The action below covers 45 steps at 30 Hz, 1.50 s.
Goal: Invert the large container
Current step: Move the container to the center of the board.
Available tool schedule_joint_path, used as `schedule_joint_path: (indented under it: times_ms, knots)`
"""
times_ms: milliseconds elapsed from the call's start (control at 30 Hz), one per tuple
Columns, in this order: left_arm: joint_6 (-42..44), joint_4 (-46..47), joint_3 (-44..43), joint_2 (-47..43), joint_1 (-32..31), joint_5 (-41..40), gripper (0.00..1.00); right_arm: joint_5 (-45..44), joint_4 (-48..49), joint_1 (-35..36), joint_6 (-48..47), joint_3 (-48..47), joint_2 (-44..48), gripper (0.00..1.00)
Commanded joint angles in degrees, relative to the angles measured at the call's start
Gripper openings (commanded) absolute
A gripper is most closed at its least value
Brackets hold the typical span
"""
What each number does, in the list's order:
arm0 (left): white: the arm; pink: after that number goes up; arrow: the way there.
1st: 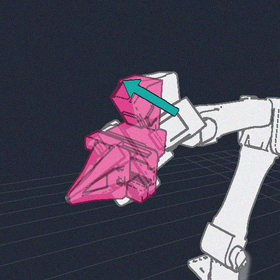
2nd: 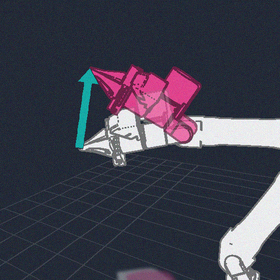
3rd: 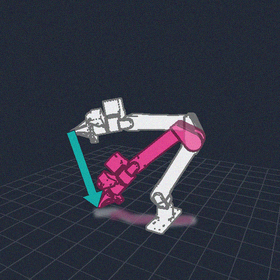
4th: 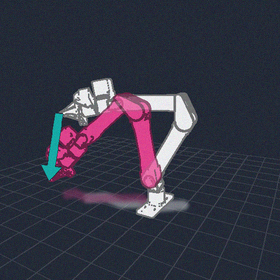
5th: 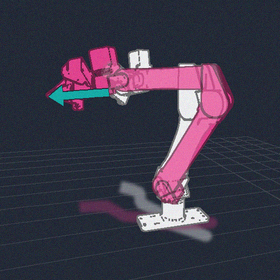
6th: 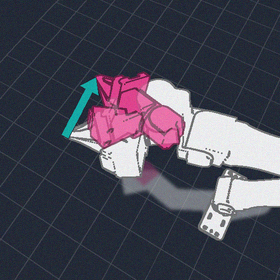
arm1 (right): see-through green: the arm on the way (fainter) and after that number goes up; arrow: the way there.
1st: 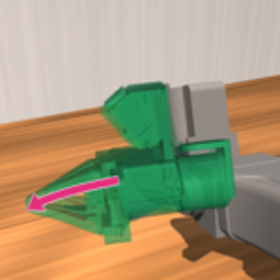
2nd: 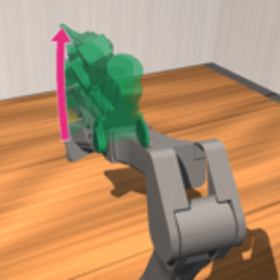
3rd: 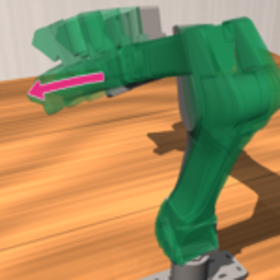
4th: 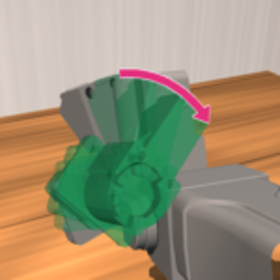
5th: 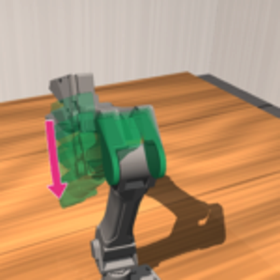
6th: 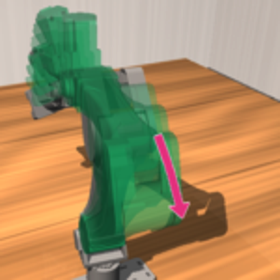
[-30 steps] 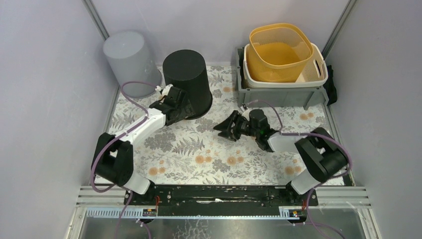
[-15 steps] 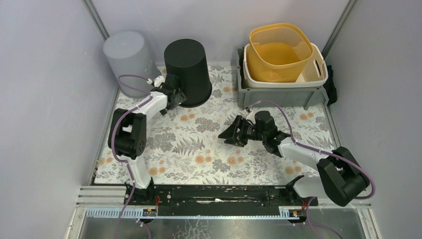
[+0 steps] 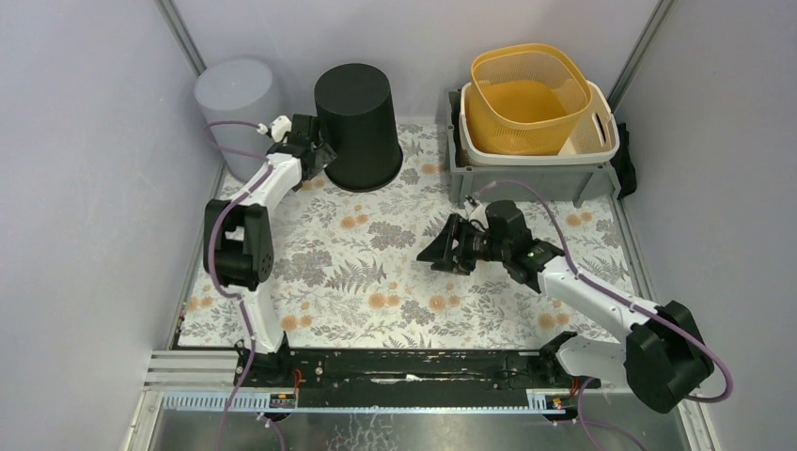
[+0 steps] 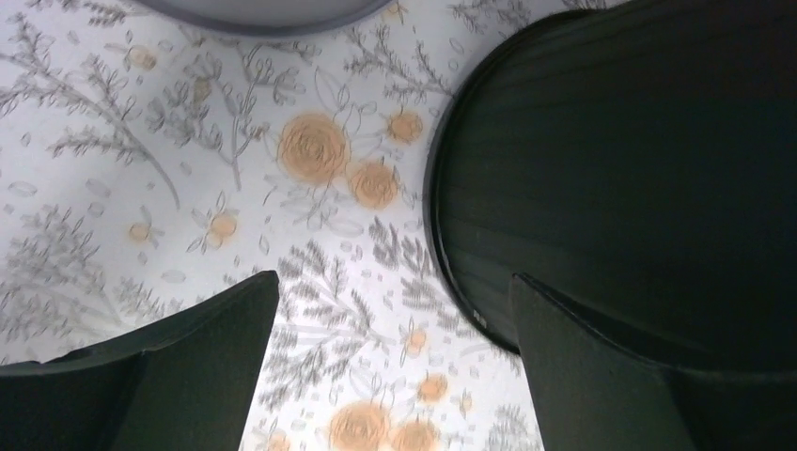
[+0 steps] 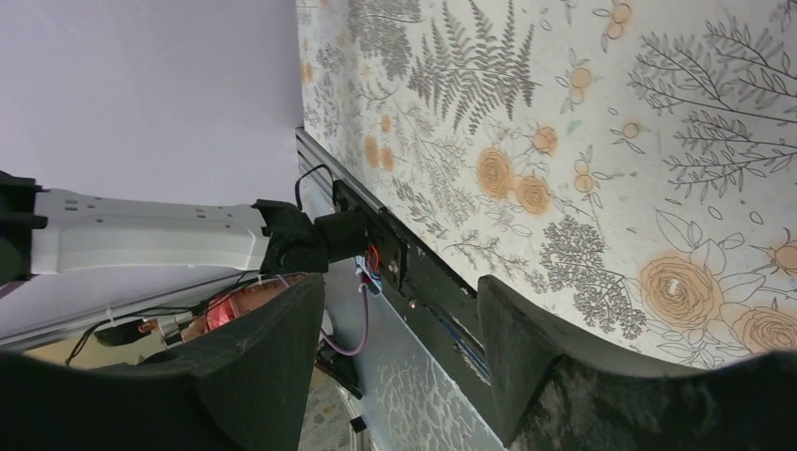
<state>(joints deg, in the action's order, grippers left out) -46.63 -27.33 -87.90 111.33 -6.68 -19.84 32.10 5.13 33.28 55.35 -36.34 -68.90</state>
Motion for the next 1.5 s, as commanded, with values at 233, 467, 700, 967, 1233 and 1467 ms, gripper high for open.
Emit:
schedule_joint_path:
  times_ms: [233,467,700,967,1233,1467]
  knots:
    - [2.93,12.59,16.16,-17.77,-7.57,15.78,1.0,-8.88,-11.53,0.03,-3.19,-5.69,11.51,0.72]
    - [1.12,14.41,9.95,-11.2,-14.47,18.32,1.0,-15.35,-22.45,0.03,-8.1,-22.16,9.88,0.73]
    - [-3.26,16.59,5.88,-4.35,-18.21,16.8,1.0,-25.94,-31.34,0.03,-17.53,-46.8,1.67,0.73]
    - [-6.04,18.2,1.34,1.41,-18.26,9.49,1.0,-47.66,-20.34,-0.97,-28.22,-54.53,-4.55,0.75]
    - [-7.14,20.21,-3.38,6.78,-16.19,6.81,1.0,-47.63,-11.3,-9.55,-34.06,-57.76,-13.8,0.75]
    - [-8.39,18.14,-2.34,7.15,-11.49,6.87,1.0,-39.81,-10.76,-17.61,-37.22,-64.77,-22.93,0.74]
